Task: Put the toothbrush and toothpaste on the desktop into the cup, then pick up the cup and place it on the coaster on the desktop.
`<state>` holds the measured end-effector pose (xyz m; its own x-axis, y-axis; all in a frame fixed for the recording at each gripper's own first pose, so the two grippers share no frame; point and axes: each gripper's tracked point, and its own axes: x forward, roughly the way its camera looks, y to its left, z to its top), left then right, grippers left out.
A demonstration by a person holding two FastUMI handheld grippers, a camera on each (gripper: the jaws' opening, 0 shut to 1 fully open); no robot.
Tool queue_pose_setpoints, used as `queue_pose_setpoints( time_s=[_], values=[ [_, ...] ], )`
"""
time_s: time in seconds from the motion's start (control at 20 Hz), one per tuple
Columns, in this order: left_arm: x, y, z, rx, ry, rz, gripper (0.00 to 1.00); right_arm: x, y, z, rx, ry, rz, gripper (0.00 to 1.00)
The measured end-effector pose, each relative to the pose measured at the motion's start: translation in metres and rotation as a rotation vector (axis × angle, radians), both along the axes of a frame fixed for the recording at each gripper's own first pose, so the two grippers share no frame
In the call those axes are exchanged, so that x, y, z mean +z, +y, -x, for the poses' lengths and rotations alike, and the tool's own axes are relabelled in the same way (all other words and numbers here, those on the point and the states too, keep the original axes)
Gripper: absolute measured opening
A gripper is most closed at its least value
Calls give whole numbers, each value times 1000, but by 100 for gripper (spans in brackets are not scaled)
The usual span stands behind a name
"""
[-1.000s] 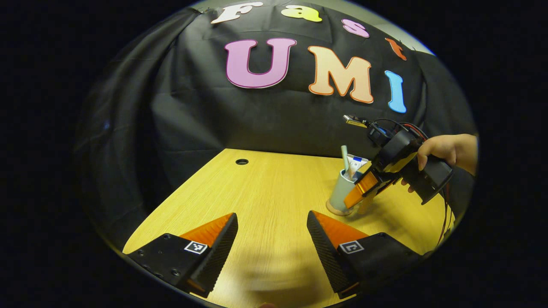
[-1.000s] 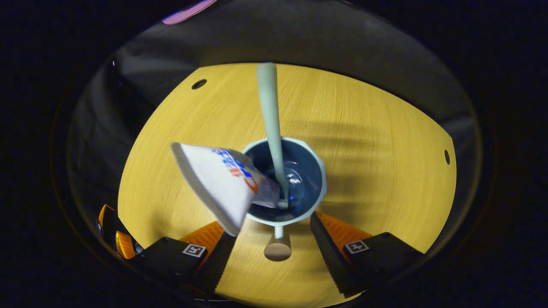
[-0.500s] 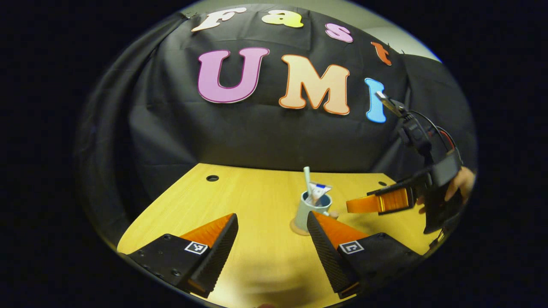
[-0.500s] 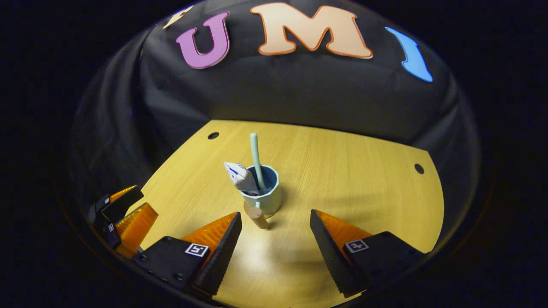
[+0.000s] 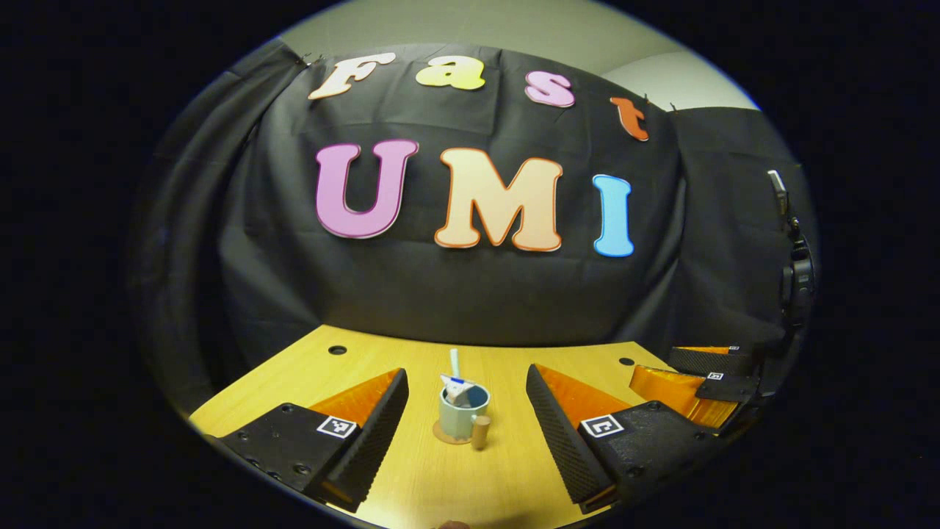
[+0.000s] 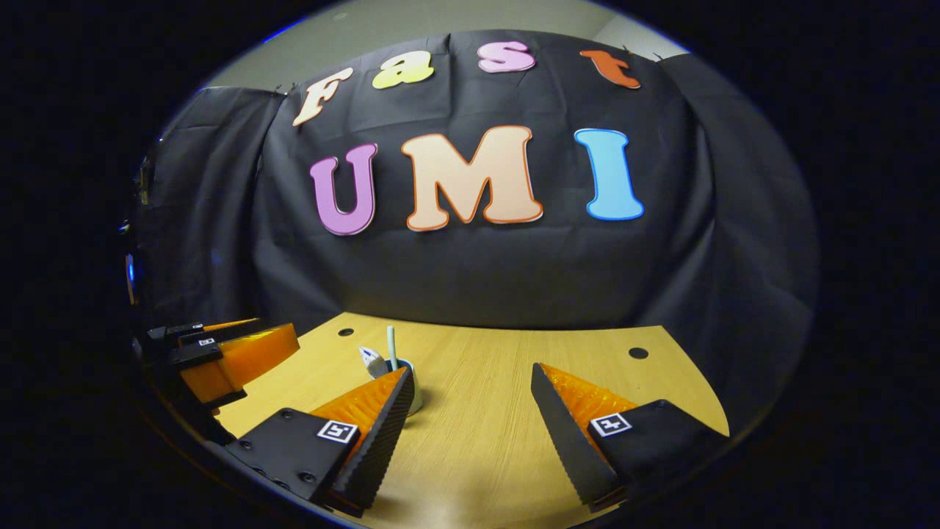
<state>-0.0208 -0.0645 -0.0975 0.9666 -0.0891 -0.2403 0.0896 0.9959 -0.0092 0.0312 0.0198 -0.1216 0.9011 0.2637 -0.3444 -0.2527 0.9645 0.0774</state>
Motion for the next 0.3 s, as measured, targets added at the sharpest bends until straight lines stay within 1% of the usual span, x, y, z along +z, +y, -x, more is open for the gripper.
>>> queue_pose_setpoints(
  time_s=[0.2, 0.3],
  values=[
    [31, -23, 6, -39, -80, -56, 94, 26, -24, 2, -62, -74, 2, 99],
    [40, -28, 9, -63, -95, -72, 94, 36, -29, 4, -93, -91, -15, 99]
  ],
)
